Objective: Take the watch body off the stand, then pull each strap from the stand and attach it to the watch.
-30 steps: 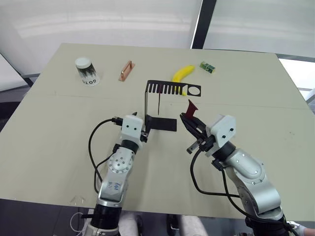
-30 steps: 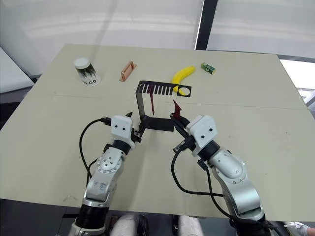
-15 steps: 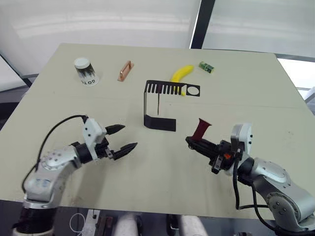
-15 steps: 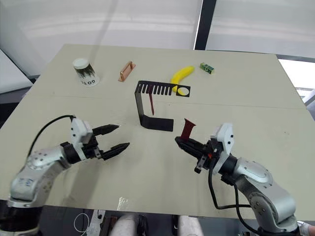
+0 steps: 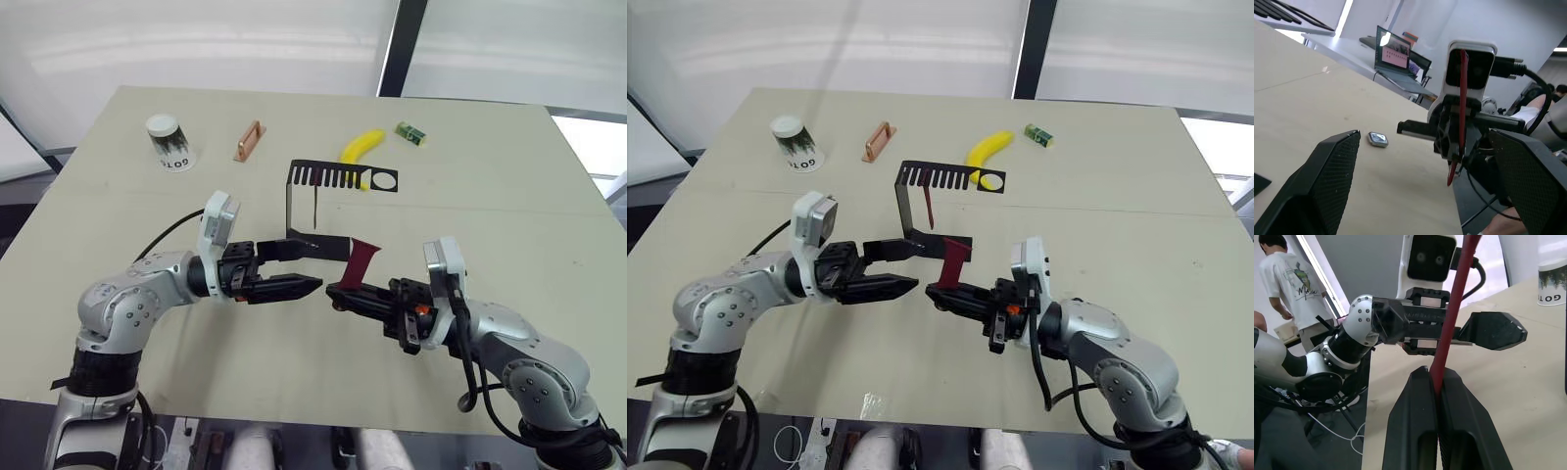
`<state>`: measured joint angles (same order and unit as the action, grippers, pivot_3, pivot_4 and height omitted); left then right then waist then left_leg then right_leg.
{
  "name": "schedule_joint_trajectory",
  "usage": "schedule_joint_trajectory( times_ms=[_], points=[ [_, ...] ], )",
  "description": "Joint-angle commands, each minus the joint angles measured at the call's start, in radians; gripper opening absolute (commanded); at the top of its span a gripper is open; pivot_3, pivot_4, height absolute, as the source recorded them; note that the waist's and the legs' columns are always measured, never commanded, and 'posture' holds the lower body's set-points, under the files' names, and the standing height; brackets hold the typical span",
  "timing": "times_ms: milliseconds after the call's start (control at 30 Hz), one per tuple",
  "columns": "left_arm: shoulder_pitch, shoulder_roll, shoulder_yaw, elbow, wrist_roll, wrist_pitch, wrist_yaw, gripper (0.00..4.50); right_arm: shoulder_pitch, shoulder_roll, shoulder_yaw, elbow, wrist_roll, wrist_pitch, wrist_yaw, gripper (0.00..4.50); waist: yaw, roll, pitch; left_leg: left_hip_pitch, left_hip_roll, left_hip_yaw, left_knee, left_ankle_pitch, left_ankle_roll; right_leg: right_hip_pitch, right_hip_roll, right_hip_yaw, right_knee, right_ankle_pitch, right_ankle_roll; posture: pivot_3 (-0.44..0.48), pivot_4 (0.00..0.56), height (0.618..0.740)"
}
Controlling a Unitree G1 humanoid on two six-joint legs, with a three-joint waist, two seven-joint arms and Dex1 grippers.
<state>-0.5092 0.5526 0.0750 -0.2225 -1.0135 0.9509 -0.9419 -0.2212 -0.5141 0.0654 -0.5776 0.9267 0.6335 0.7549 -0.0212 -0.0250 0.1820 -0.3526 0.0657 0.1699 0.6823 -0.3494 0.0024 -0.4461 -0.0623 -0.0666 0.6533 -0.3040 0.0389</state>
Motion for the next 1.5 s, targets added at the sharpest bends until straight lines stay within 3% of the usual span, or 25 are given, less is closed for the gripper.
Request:
schedule_joint_trajectory(
  times_ms=[33, 367, 467, 533, 800, 1500],
  points=[
    [-0.032, 0.001, 0.040, -0.020, -0.103, 0.072, 0.017, 4.48, -0.022, 0.013, 0.013, 0.008, 0.005, -0.005, 0.035, 0.00, -0.005, 0.000, 0.000, 0.000, 0.000, 0.000, 0.000, 0.000, 0.000, 0.000, 0.000, 0.000, 0.000, 0.000, 0.000, 0.000, 0.150, 0.729],
    [-0.023, -0.073, -0.001, -0.050, -0.048, -0.008, 0.051, 4.48, -0.063, 0.032, 0.042, 0.039, -0.001, -0.003, 0.062, 0.00, -0.006, 0.000, 0.000, 0.000, 0.000, 0.000, 0.000, 0.000, 0.000, 0.000, 0.000, 0.000, 0.000, 0.000, 0.000, 0.000, 0.150, 0.729],
    [-0.015, -0.102, 0.001, -0.051, -0.045, -0.029, 0.070, 3.65, -0.061, 0.036, 0.051, 0.036, -0.002, -0.007, 0.067, 0.00, -0.006, 0.000, 0.000, 0.000, 0.000, 0.000, 0.000, 0.000, -0.001, 0.000, 0.000, 0.000, 0.000, 0.000, 0.000, 0.000, 0.150, 0.729],
    [-0.011, -0.104, -0.006, -0.058, -0.050, -0.023, 0.070, 2.78, -0.061, 0.039, 0.054, 0.037, -0.004, -0.008, 0.069, 0.00, -0.006, 0.000, 0.000, 0.000, 0.000, 0.000, 0.000, 0.000, -0.001, 0.000, 0.000, 0.001, 0.000, 0.000, 0.000, 0.000, 0.150, 0.729],
    [-0.013, -0.115, -0.002, -0.080, -0.108, 0.015, 0.082, 2.78, -0.066, 0.046, 0.057, 0.042, -0.012, -0.007, 0.071, 0.00, -0.006, 0.000, 0.000, 0.000, 0.000, 0.000, 0.000, 0.000, -0.001, 0.000, 0.000, 0.000, 0.000, 0.000, 0.000, 0.000, 0.150, 0.729],
    [0.004, -0.160, 0.001, -0.064, -0.108, 0.008, 0.144, 2.78, -0.062, 0.087, 0.056, 0.038, -0.020, -0.006, 0.044, 0.00, -0.006, 0.000, 0.000, 0.000, 0.000, 0.000, 0.000, 0.000, -0.001, 0.000, 0.000, 0.001, 0.000, 0.000, 0.000, 0.000, 0.150, 0.729]
  ],
)
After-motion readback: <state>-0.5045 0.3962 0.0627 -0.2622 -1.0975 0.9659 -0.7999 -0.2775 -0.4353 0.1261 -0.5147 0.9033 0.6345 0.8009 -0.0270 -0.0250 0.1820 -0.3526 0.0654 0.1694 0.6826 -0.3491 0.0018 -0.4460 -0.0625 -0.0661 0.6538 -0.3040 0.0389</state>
